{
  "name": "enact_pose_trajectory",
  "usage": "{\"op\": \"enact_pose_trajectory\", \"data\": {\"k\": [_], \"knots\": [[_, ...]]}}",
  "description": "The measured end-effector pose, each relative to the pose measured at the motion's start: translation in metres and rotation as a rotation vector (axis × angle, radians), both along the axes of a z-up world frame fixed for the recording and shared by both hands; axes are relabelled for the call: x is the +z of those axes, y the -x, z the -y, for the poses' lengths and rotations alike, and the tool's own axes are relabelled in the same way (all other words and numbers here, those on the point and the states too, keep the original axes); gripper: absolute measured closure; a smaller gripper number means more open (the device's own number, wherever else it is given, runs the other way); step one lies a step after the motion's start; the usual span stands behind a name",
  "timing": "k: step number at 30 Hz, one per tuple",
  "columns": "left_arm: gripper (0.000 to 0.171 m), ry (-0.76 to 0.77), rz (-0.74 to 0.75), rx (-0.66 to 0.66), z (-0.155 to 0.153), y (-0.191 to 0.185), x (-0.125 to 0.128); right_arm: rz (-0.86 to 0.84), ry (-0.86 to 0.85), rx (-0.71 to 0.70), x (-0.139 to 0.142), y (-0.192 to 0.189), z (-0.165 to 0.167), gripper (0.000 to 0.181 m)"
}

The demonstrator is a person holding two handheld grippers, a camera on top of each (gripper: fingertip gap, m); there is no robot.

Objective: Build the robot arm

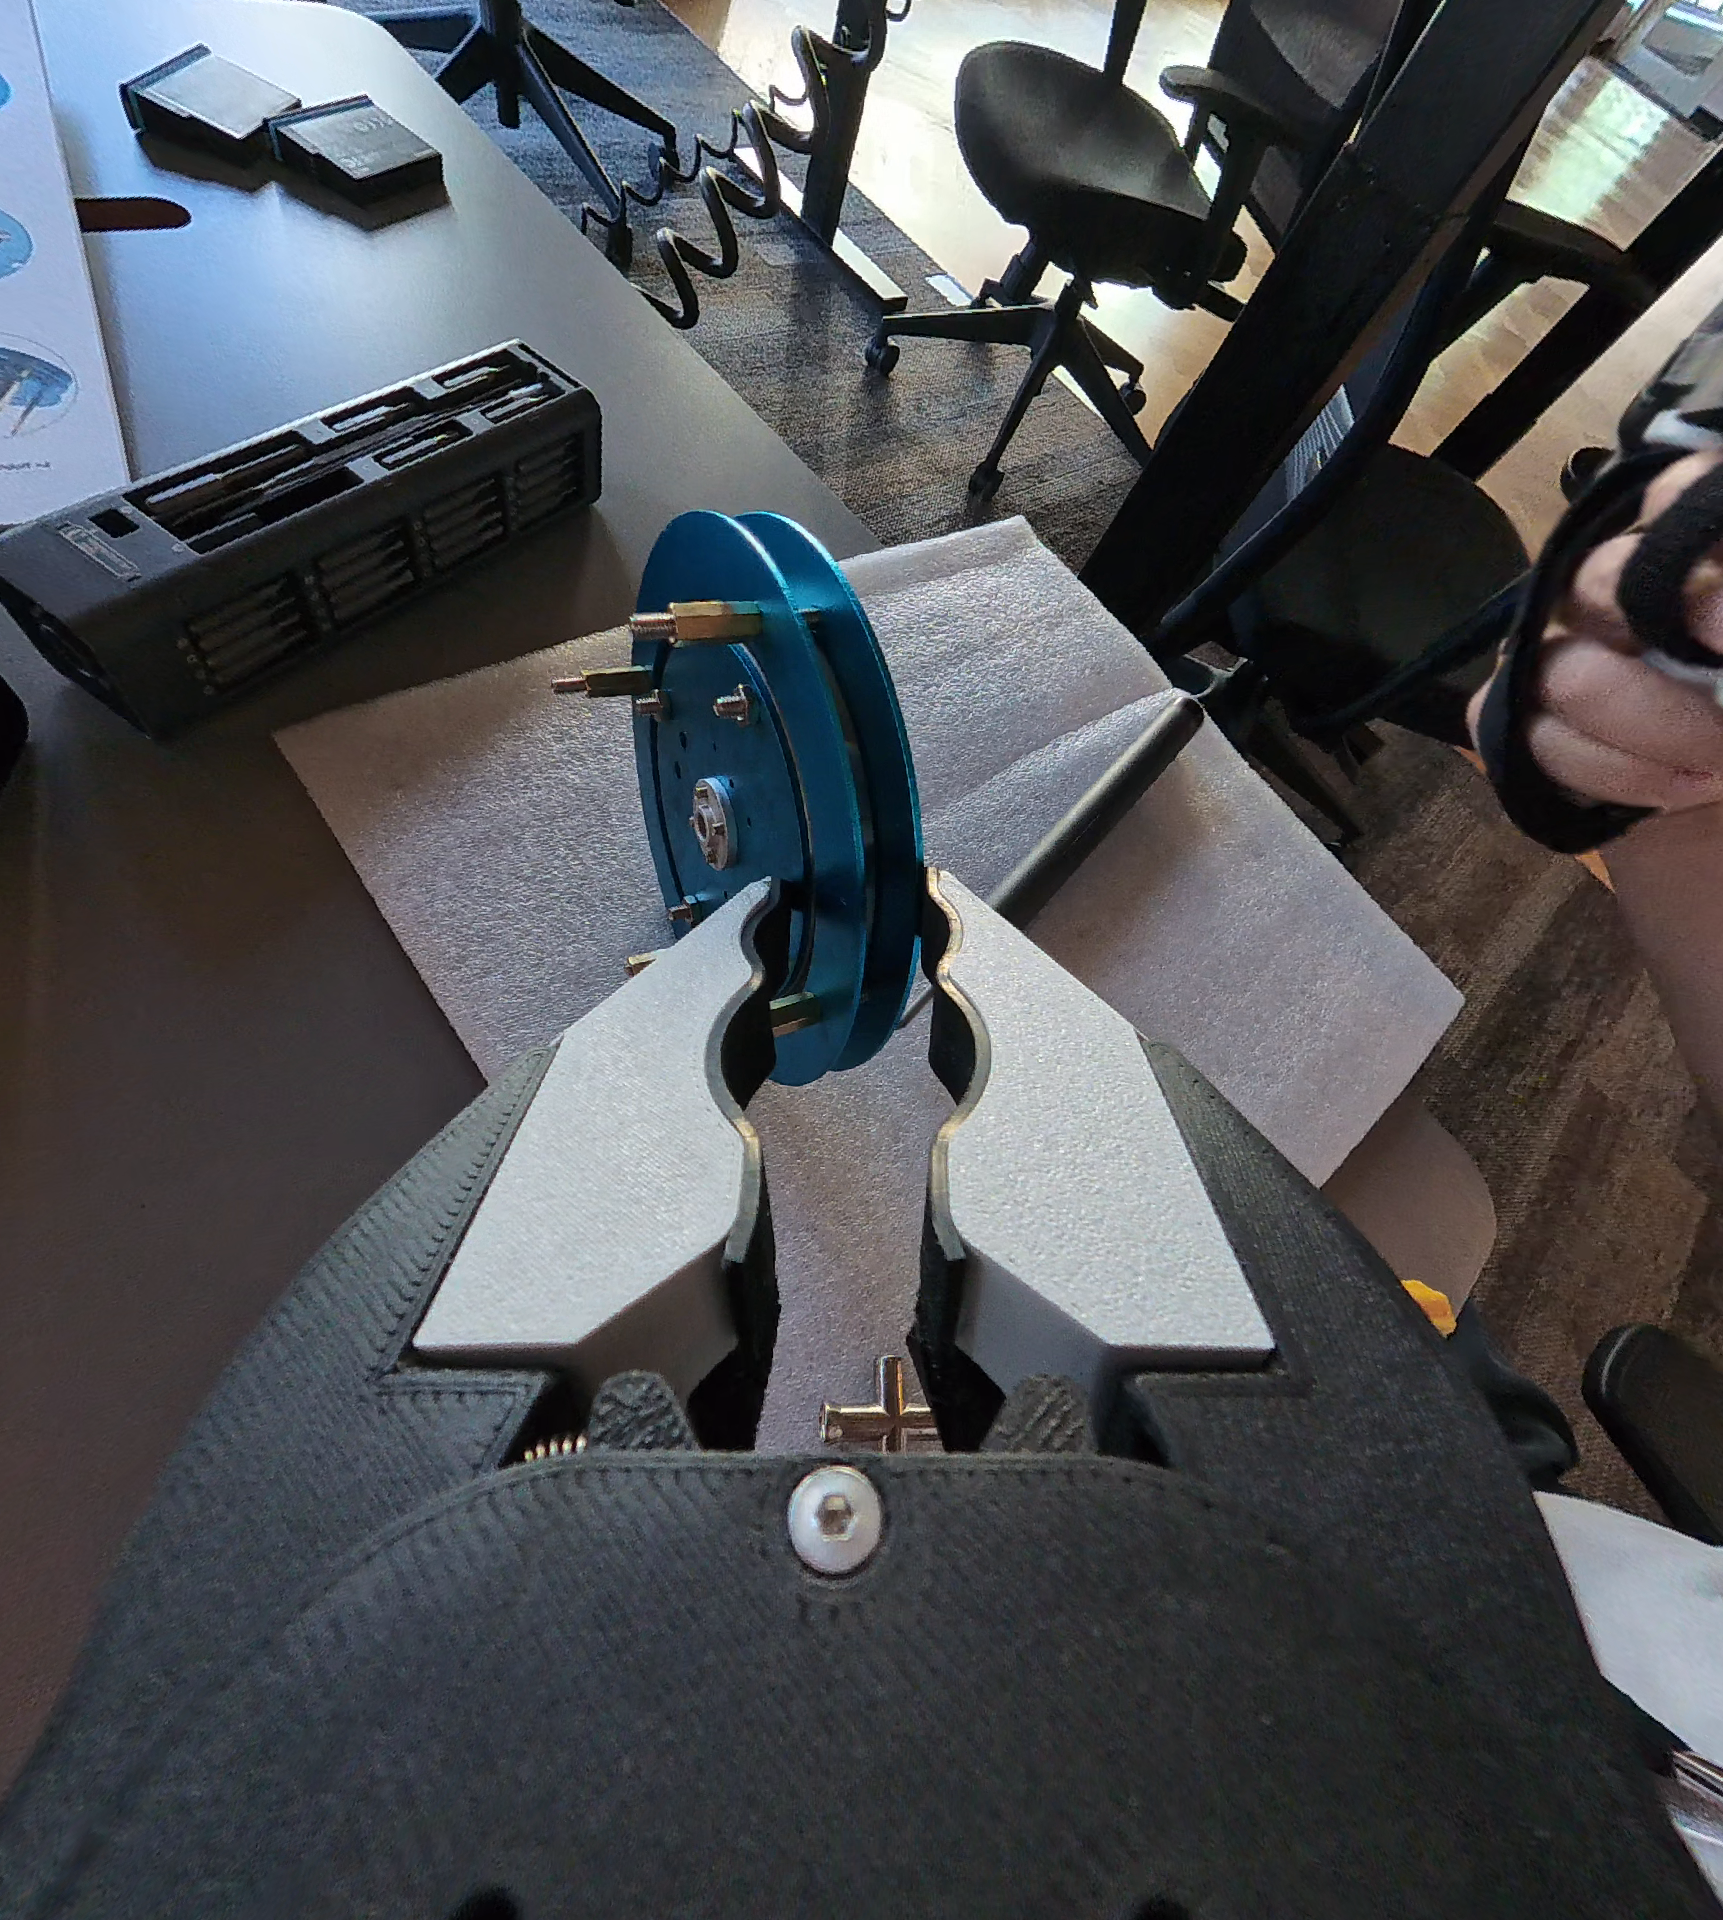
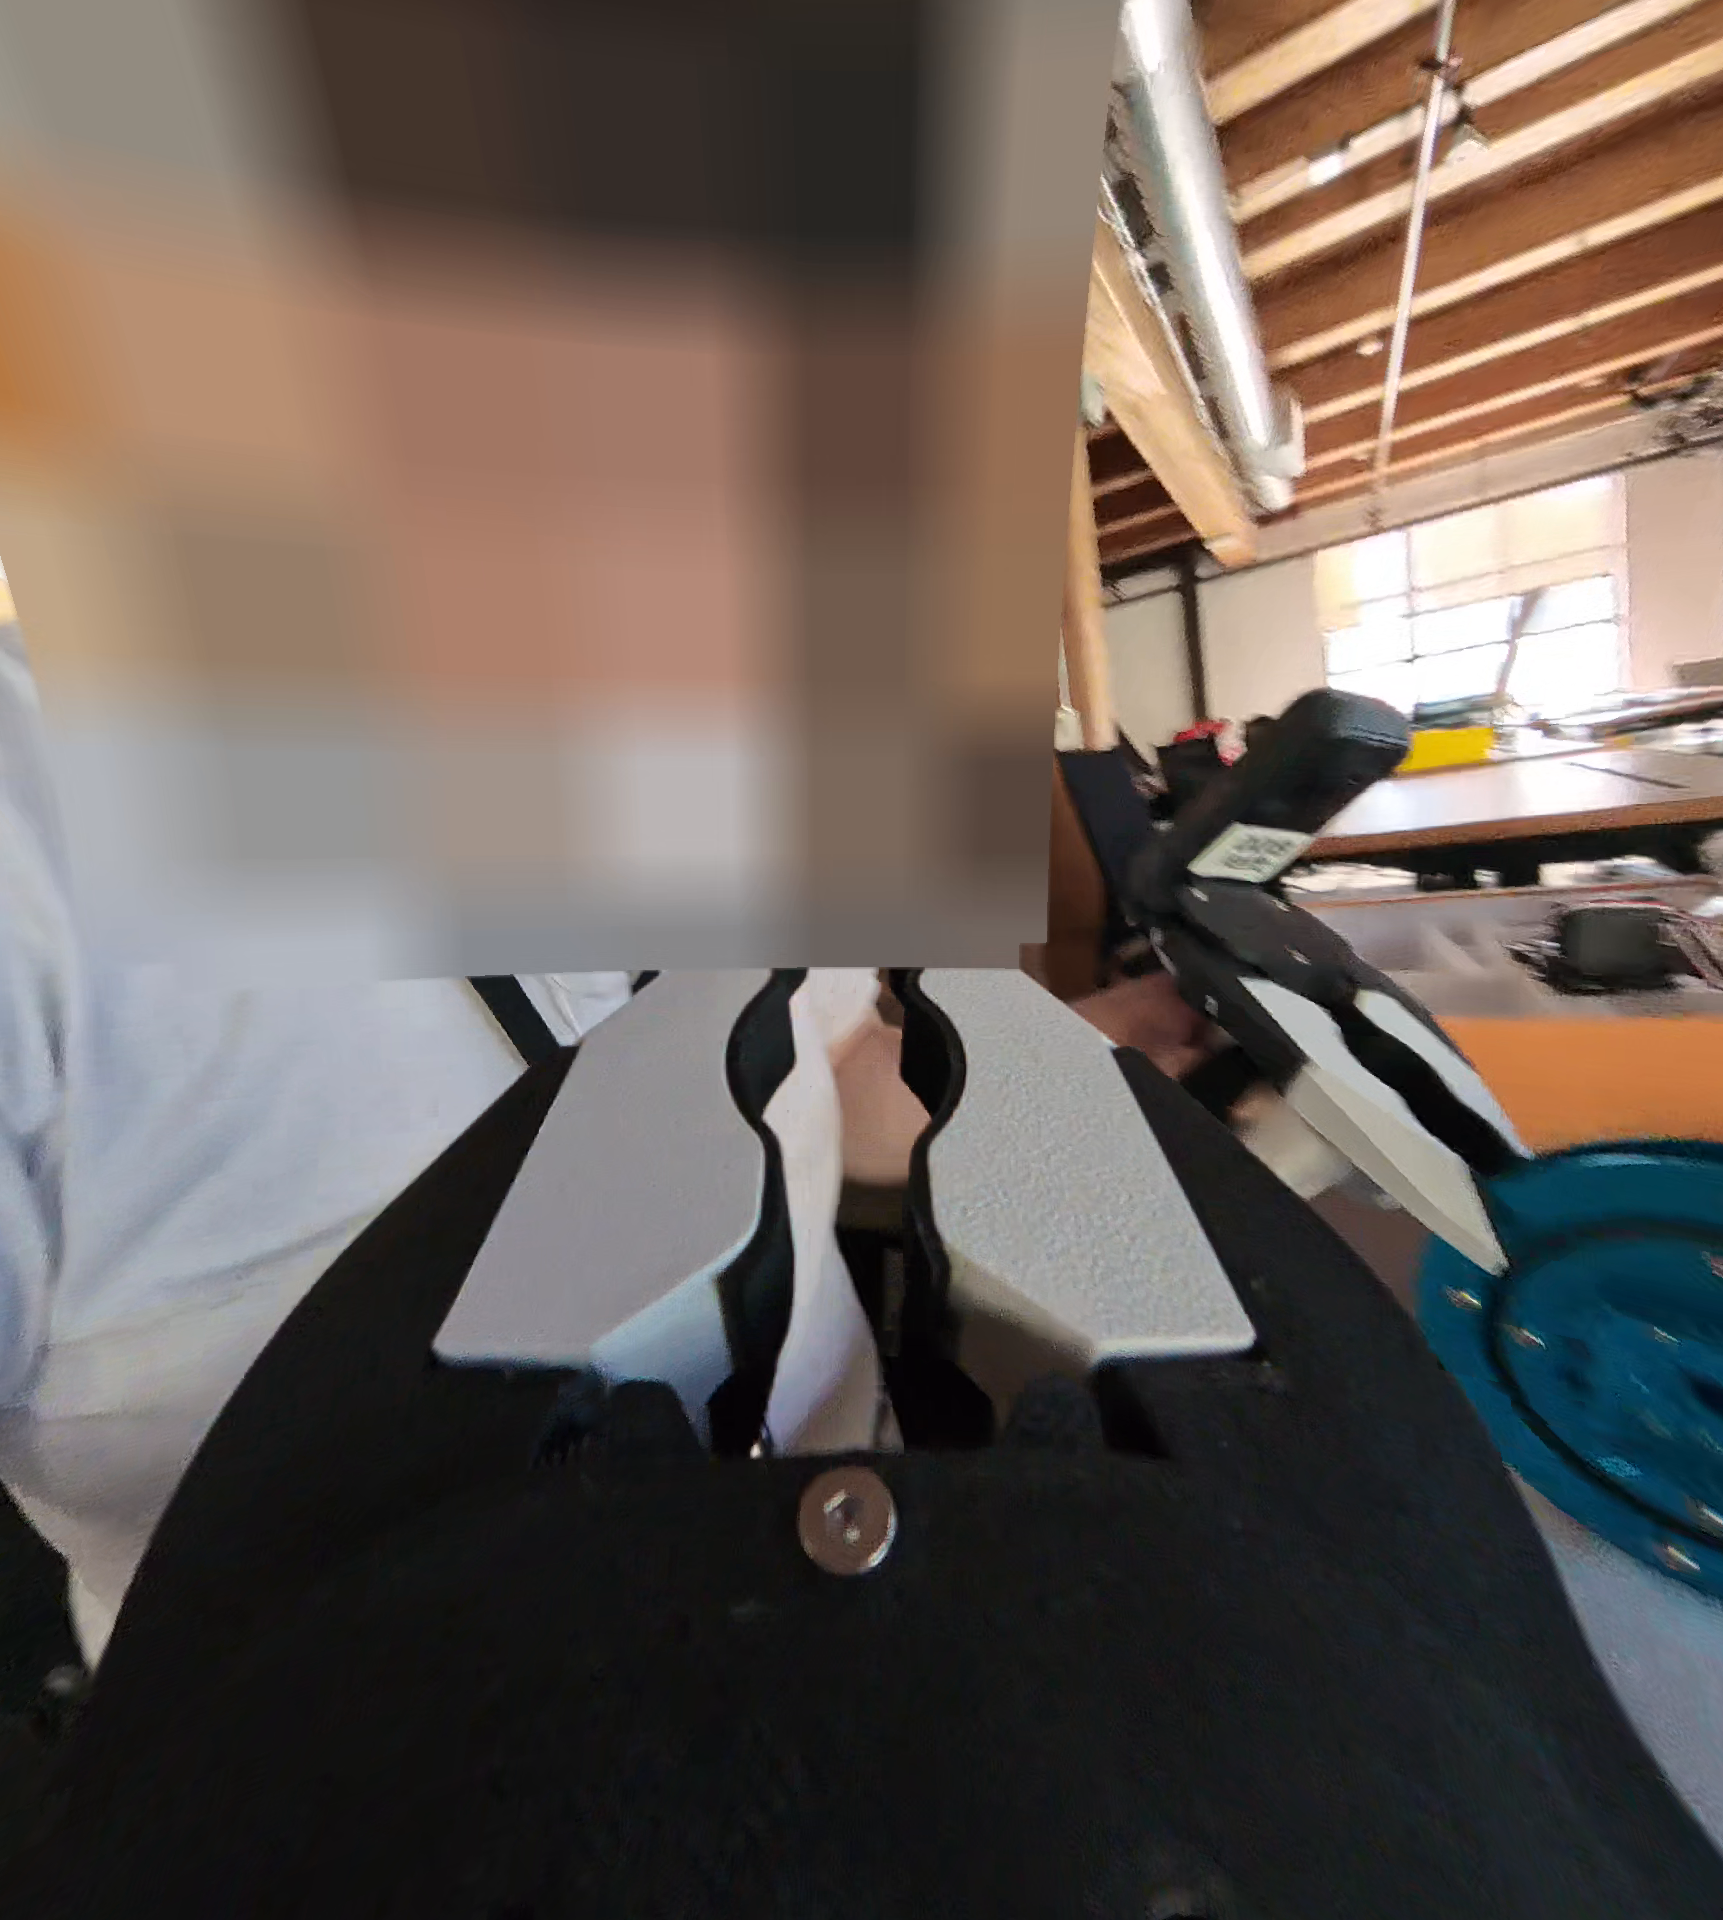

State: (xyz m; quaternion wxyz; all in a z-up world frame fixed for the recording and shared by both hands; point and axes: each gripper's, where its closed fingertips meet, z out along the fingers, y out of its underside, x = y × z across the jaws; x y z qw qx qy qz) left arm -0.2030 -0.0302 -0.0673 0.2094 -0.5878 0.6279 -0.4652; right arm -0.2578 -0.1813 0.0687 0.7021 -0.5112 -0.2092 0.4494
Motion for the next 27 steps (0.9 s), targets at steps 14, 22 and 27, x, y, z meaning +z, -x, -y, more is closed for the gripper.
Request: {"op": "enact_pose_trajectory", "data": {"k": [14, 22, 27], "knots": [[0.147, -0.023, -0.003, -0.002, 0.005, 0.001, -0.002, 0.718, 0.908, -0.104, -0.16, -0.077, -0.066, 0.156], [0.146, -0.021, -0.008, -0.006, 0.009, 0.003, -0.004, 0.756, 1.176, 0.071, -0.201, -0.097, -0.066, 0.157], [0.145, -0.038, -0.018, -0.015, 0.012, 0.003, -0.005, 0.791, 1.219, 0.136, -0.213, -0.09, -0.058, 0.162]]}}
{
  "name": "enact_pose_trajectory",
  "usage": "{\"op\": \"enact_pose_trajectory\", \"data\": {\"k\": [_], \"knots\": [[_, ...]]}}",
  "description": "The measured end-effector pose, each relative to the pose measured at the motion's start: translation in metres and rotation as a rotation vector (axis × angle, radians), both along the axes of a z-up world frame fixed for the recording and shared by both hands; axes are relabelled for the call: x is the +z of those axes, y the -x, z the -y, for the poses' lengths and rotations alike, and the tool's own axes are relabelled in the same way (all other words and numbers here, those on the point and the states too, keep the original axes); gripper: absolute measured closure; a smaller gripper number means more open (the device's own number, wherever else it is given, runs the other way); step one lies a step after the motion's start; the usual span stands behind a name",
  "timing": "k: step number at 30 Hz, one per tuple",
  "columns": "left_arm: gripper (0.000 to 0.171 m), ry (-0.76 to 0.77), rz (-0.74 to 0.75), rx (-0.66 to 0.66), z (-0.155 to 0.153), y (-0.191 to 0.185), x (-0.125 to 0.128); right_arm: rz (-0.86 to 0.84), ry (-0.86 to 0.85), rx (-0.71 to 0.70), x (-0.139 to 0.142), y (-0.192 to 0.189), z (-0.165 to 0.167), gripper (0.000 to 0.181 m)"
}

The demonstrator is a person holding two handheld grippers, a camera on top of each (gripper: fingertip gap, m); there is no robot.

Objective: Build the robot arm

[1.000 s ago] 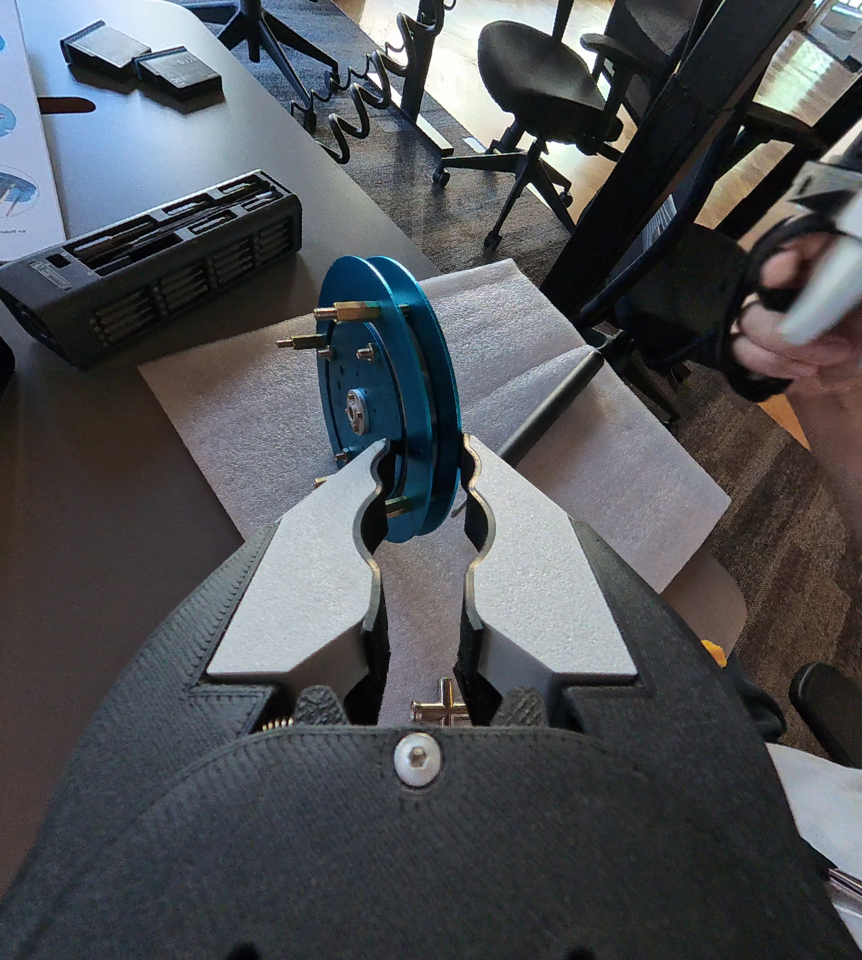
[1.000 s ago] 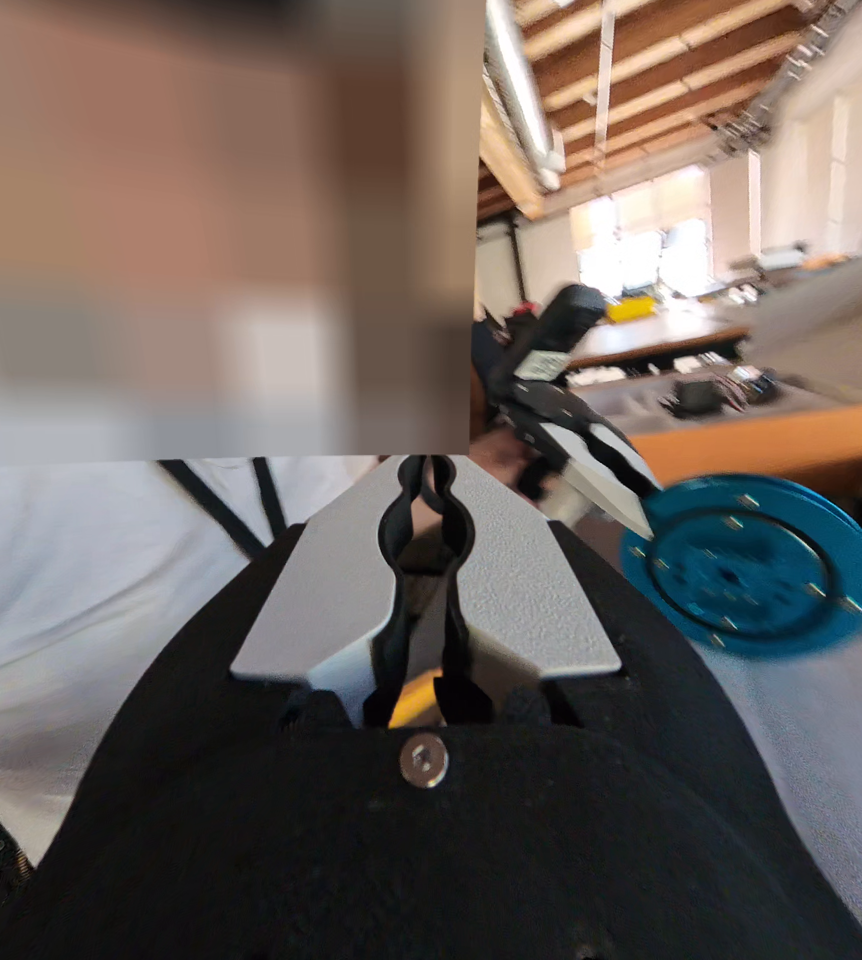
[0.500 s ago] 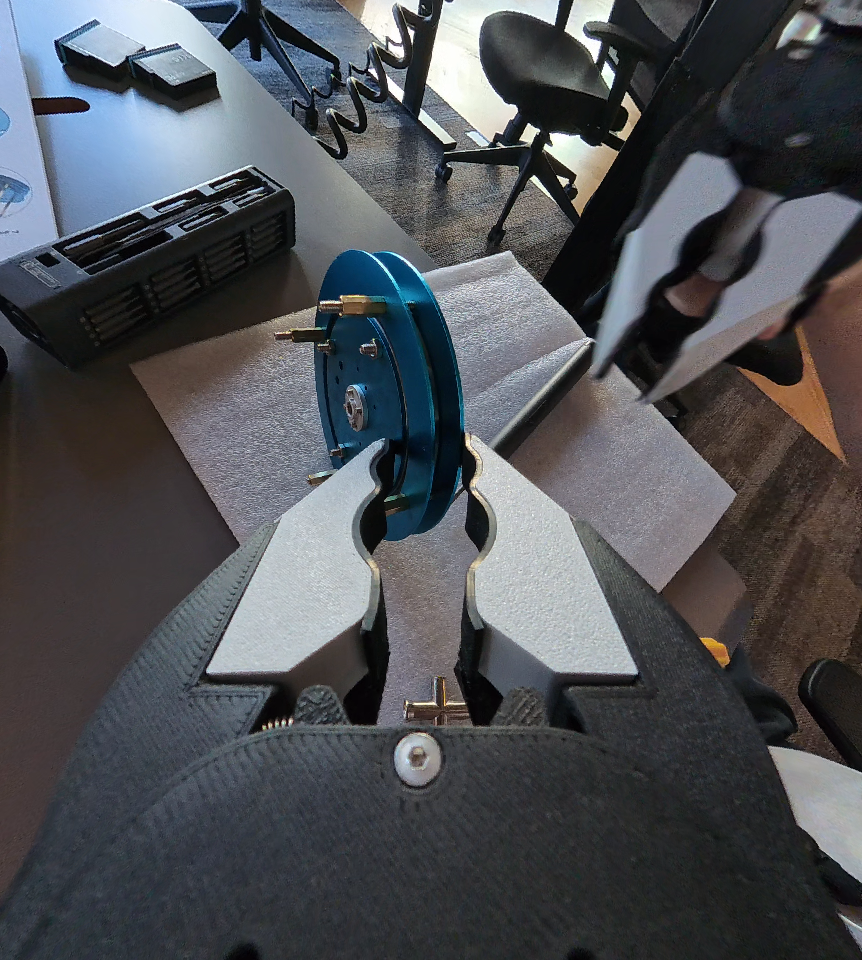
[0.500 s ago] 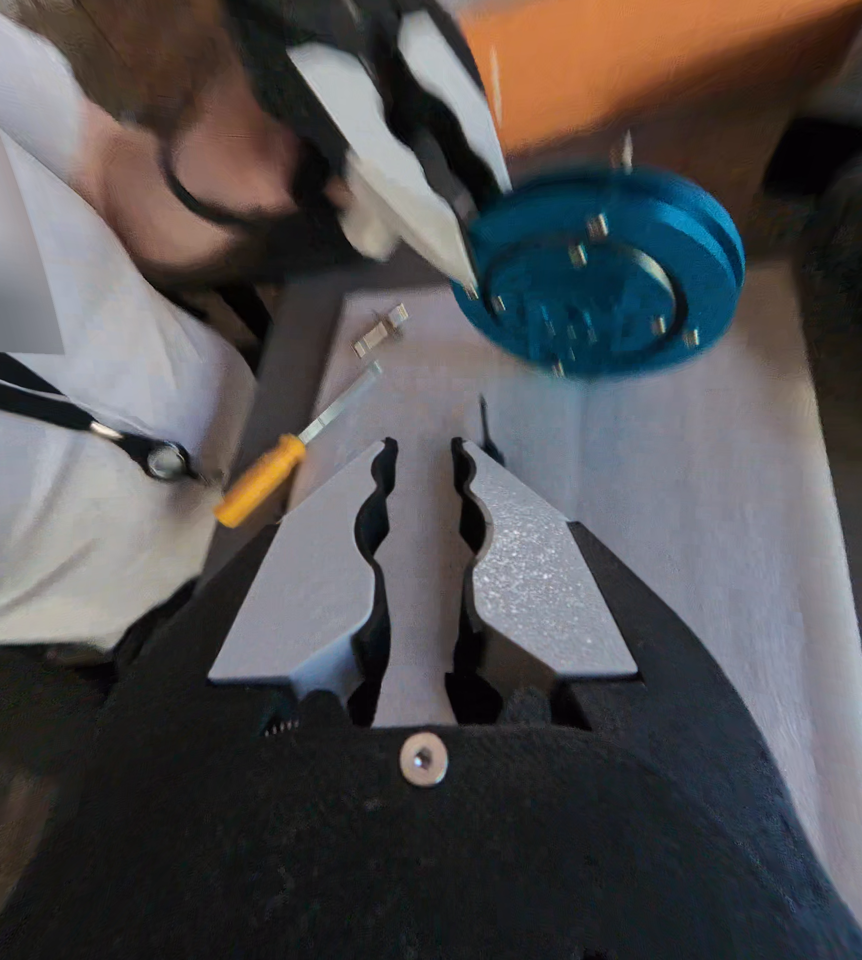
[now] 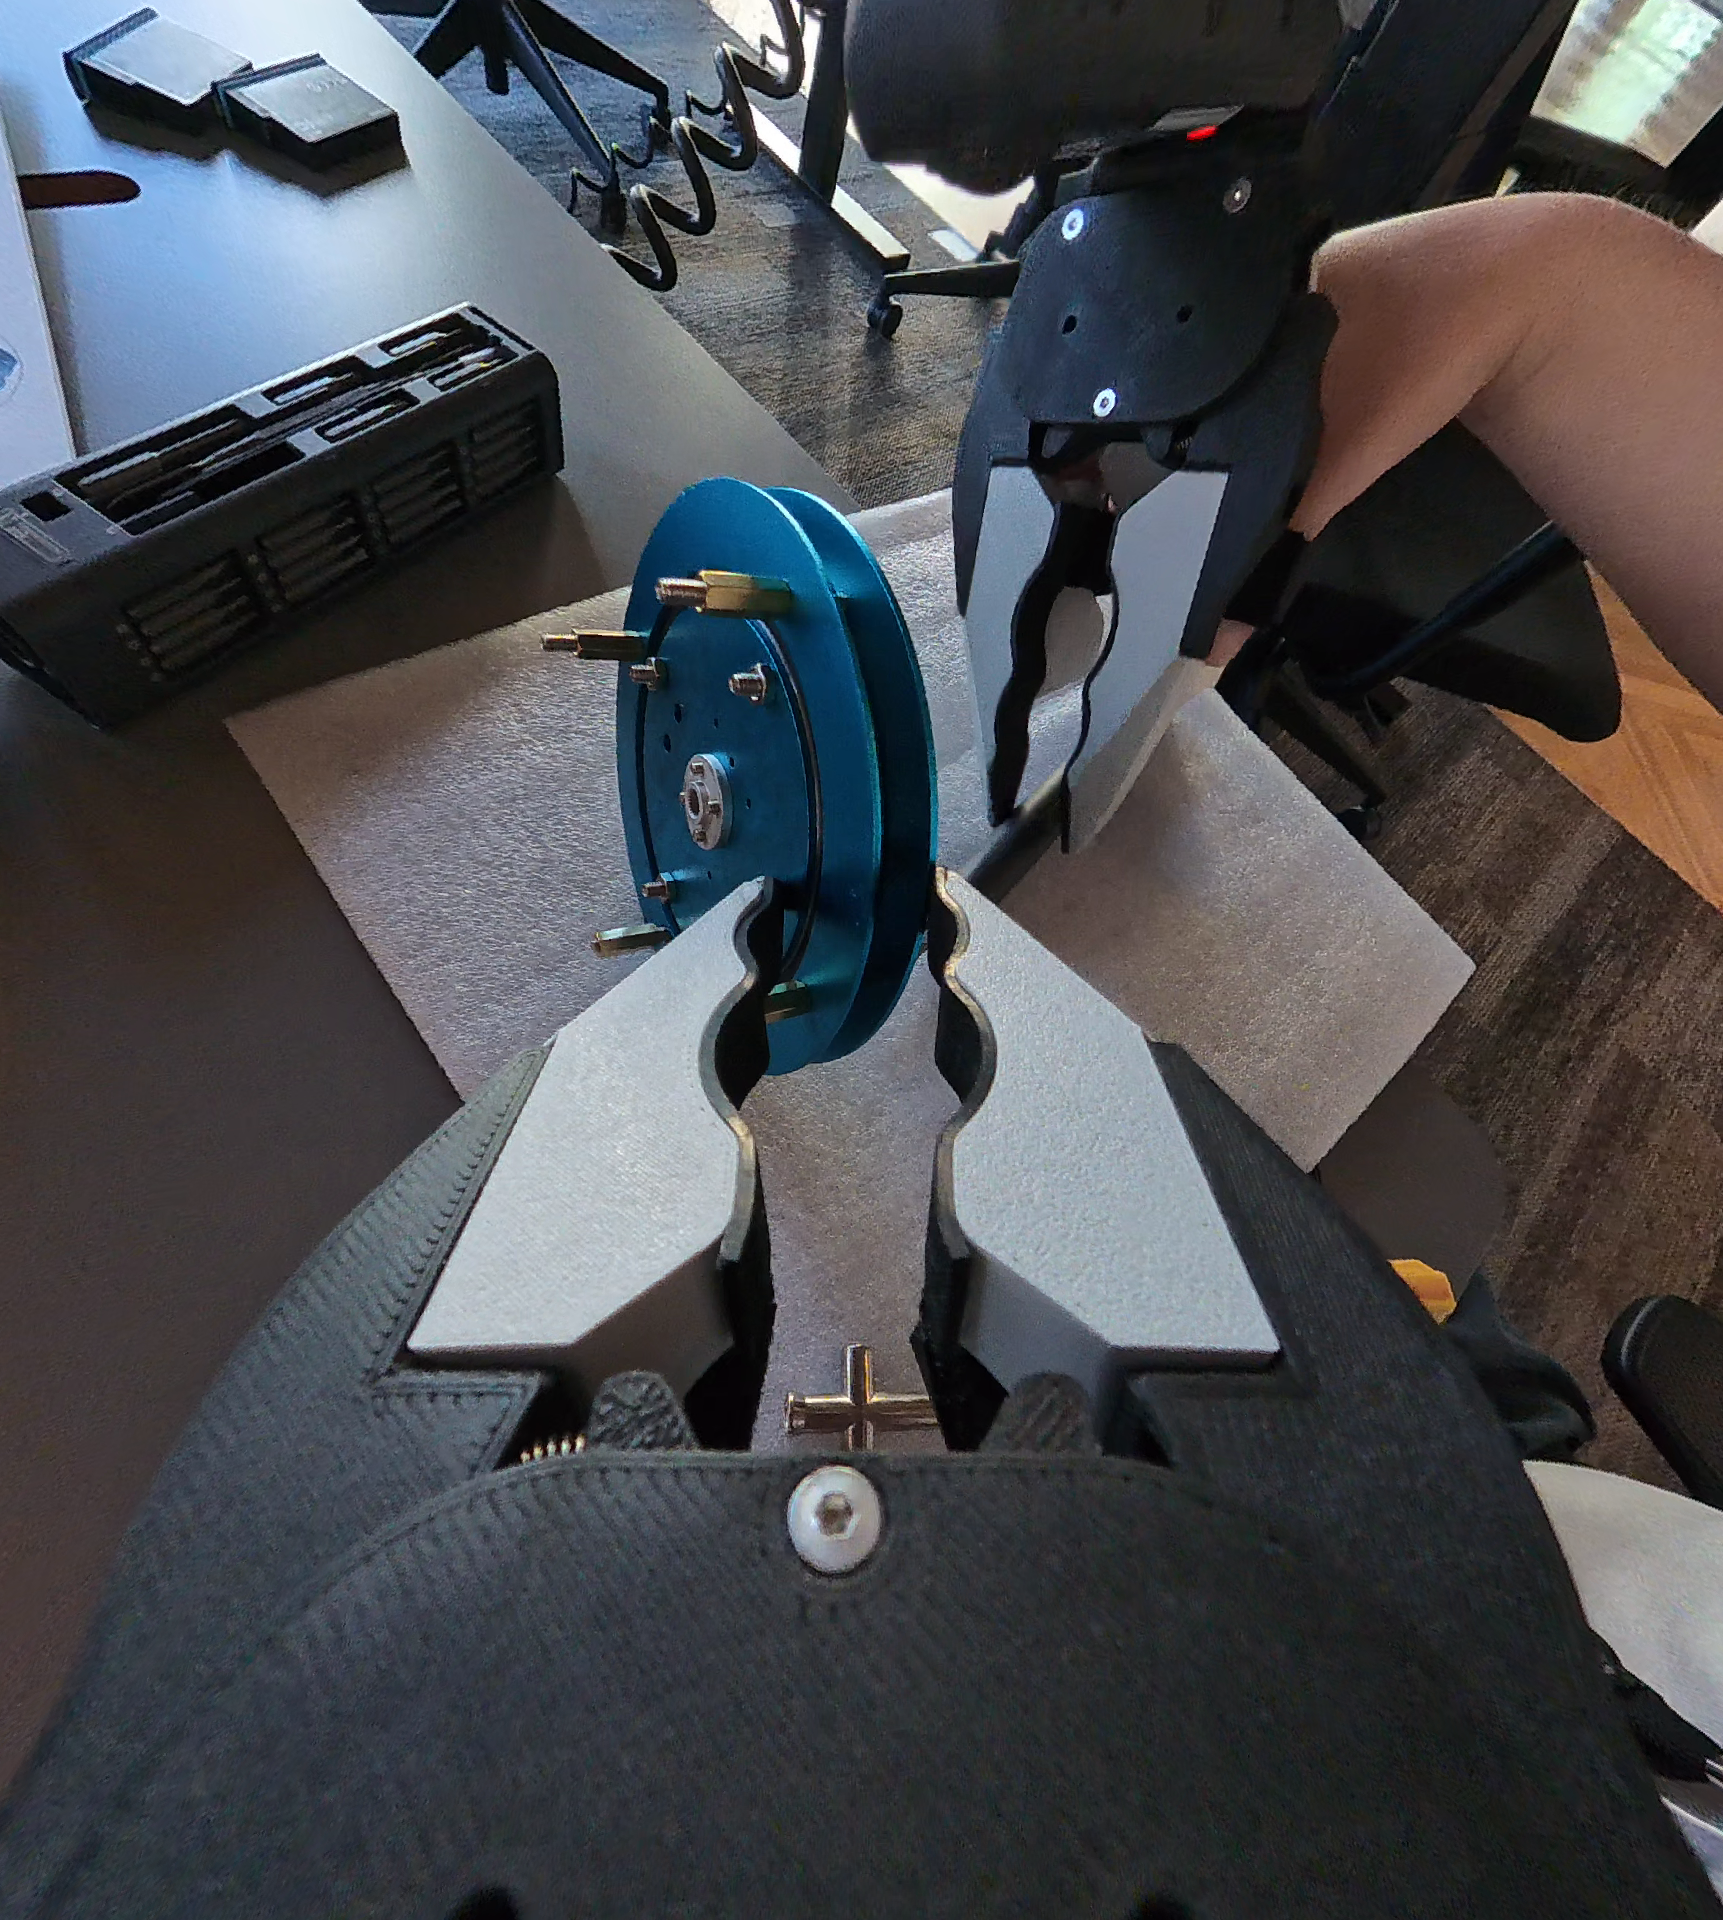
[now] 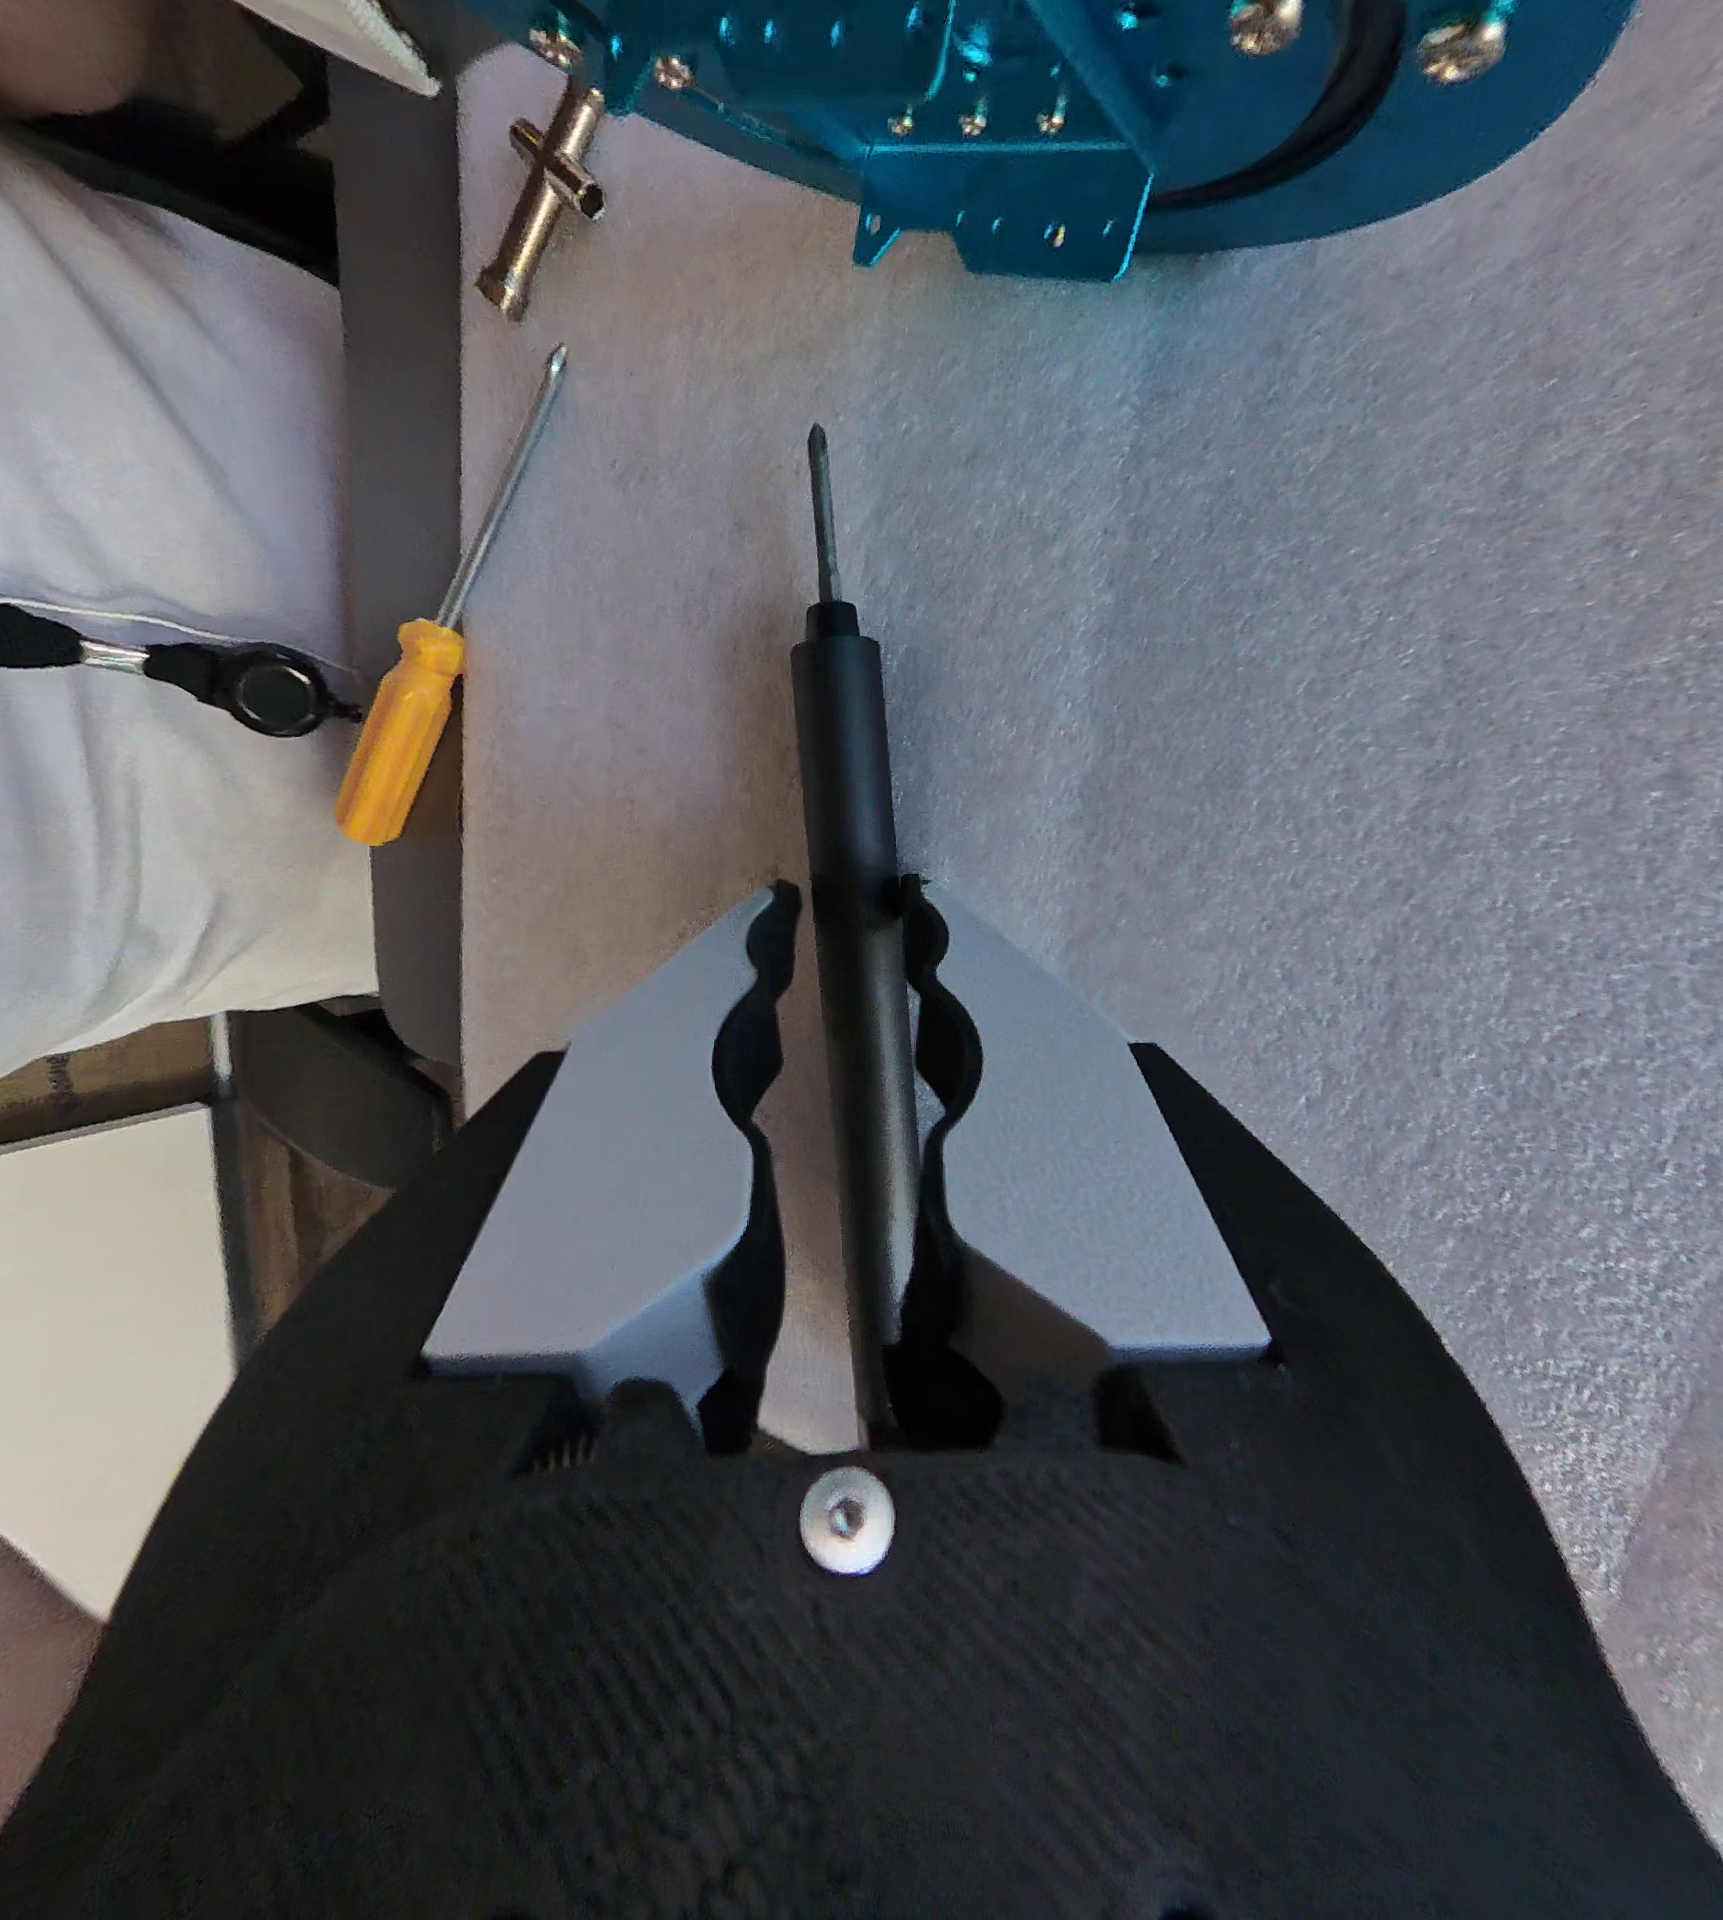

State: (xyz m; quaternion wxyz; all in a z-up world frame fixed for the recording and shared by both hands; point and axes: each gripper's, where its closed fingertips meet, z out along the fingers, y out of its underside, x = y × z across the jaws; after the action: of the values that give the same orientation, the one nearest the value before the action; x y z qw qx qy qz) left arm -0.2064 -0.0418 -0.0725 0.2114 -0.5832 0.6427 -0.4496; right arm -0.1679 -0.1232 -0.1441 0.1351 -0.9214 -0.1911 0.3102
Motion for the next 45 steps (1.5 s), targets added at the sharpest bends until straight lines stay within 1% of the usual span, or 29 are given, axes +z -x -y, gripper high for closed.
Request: {"op": "enact_pose_trajectory", "data": {"k": [3, 9, 14, 17, 20, 25, 28, 30, 33, 36, 45], "knots": [[0.144, 0.0, 0.0, -0.003, 0.001, 0.0, -0.001, 0.014, -0.031, -0.002, 0.001, 0.0, 0.001, 0.166], [0.144, 0.011, 0.0, -0.004, 0.002, 0.0, -0.001, 0.027, -0.064, -0.025, 0.001, 0.001, 0.002, 0.167], [0.144, 0.048, 0.005, 0.007, -0.001, -0.001, 0.0, 0.142, -0.121, -0.039, -0.001, 0.003, 0.004, 0.166], [0.144, 0.096, 0.006, 0.024, -0.005, -0.001, 0.001, 0.259, -0.2, -0.065, -0.001, 0.002, 0.003, 0.166], [0.145, 0.138, 0.007, 0.041, -0.009, -0.001, 0.002, 0.319, -0.237, -0.137, 0.001, 0.005, 0.004, 0.166], [0.145, 0.193, 0.014, 0.075, -0.012, 0.0, 0.003, 0.381, -0.239, -0.346, 0.007, 0.007, -0.001, 0.166], [0.145, 0.216, 0.034, 0.097, -0.012, 0.001, 0.002, 0.38, -0.258, -0.407, 0.012, 0.015, -0.006, 0.166], [0.144, 0.218, 0.038, 0.098, -0.011, 0.001, 0.002, 0.424, -0.241, -0.44, 0.008, 0.011, -0.007, 0.166], [0.144, 0.211, 0.033, 0.096, -0.012, 0.002, 0.002, 0.474, -0.192, -0.448, -0.001, 0.006, -0.007, 0.166], [0.145, 0.214, 0.032, 0.096, -0.013, 0.002, 0.002, 0.443, -0.201, -0.461, 0.003, 0.011, -0.014, 0.166], [0.145, 0.199, 0.031, 0.091, -0.013, 0.004, 0.001, 0.473, -0.162, -0.45, -0.001, 0.009, -0.022, 0.166]]}}
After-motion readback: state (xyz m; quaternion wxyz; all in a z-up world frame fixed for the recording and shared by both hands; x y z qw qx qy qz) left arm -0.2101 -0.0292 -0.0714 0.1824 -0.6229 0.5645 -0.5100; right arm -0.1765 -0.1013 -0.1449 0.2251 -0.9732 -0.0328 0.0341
